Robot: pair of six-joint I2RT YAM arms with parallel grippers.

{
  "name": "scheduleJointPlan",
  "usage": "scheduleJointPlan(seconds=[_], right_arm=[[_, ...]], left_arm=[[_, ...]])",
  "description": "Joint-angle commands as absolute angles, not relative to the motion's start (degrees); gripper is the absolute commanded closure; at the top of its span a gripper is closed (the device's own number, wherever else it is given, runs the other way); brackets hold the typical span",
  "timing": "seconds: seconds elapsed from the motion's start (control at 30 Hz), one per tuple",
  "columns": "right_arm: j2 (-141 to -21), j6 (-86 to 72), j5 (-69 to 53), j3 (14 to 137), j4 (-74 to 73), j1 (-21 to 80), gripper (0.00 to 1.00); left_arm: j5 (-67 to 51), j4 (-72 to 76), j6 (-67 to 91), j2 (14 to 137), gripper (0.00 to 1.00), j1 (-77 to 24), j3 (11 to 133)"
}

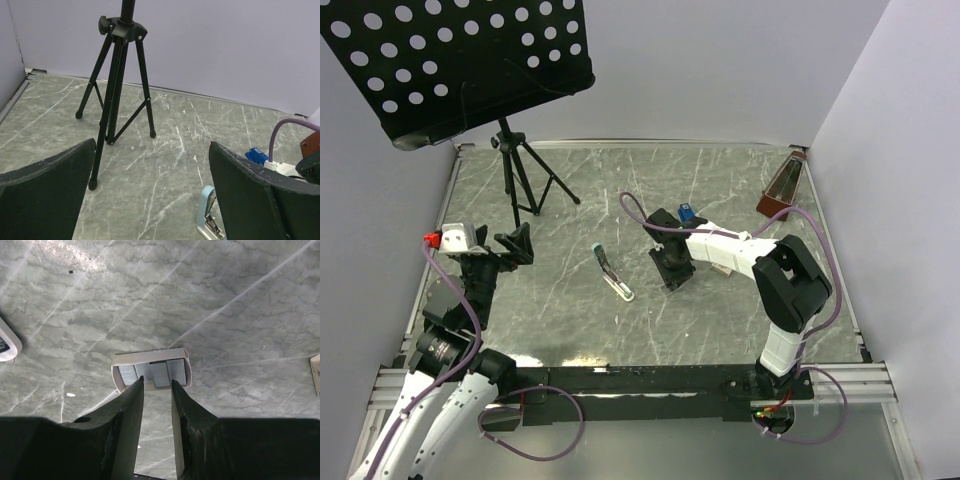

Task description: Load the staples into the stapler

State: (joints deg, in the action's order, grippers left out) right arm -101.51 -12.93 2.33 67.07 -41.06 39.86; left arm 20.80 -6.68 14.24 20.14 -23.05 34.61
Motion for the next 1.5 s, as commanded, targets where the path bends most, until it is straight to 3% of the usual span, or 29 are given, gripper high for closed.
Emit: scheduleJointPlan(seconds=[0.0, 0.9, 1.47], right_arm=[[-102.5, -12.4, 2.9, 66.8, -39.8, 39.5, 0.65], [-101.3, -8.0, -1.7, 66.5, -38.6, 39.7, 0.69], [-106.1, -8.0, 7.4, 67.6, -39.6, 43.5, 0.67]], left_arm=[[19.9, -4.2, 14.2, 20.5, 0.01, -22.7, 34.5], [18.5, -4.0, 14.4, 21.0, 0.01, -22.1, 34.6], [18.4, -4.1, 14.3, 20.6, 0.01, -22.1, 34.6]])
